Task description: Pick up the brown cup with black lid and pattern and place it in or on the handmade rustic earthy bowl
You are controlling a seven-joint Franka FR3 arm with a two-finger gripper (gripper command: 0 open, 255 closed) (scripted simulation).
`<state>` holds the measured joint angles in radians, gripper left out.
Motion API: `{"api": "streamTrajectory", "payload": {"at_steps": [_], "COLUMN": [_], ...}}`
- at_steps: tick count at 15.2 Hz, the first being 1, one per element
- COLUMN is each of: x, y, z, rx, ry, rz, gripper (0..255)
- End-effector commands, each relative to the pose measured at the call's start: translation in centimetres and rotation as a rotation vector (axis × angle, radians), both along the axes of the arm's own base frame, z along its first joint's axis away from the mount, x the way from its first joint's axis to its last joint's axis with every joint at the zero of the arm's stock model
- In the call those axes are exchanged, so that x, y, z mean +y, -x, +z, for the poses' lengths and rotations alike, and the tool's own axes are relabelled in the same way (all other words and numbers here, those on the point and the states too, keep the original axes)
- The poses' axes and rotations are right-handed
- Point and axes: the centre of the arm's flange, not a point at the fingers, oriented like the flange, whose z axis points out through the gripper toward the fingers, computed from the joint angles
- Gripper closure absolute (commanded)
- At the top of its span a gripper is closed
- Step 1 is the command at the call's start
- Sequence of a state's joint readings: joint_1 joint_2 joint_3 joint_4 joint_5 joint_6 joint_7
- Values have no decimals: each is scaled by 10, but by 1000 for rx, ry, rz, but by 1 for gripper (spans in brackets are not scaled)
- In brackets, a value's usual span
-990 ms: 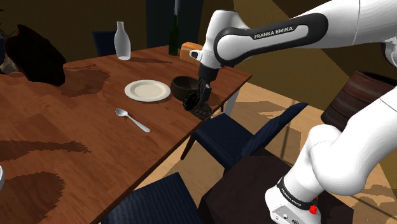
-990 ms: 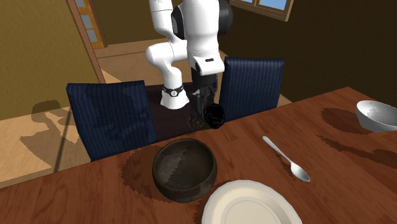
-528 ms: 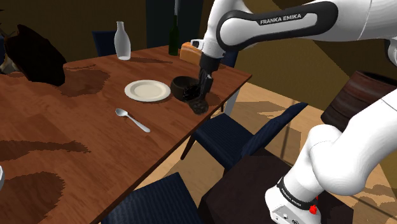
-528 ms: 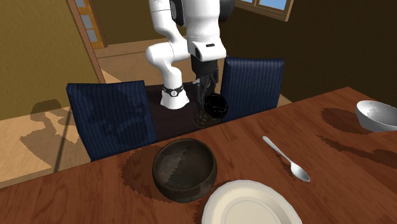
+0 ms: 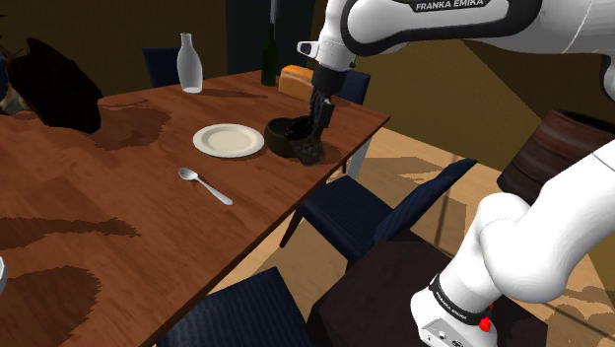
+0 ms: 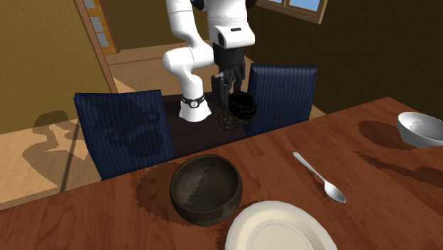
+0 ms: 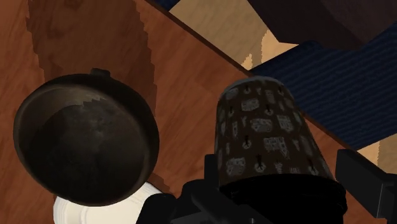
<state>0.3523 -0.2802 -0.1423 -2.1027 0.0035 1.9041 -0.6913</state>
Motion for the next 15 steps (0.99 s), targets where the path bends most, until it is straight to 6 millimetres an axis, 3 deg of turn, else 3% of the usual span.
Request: {"api": "streamTrajectory", "payload": {"at_steps": [1,12,15], "x": [-1,-1,-24], "y": [1,1,-31], "z": [11,65,72], "rx": [0,0,0], "ry": [0,0,0], "rz": [0,0,0], "gripper": [255,255,255]}}
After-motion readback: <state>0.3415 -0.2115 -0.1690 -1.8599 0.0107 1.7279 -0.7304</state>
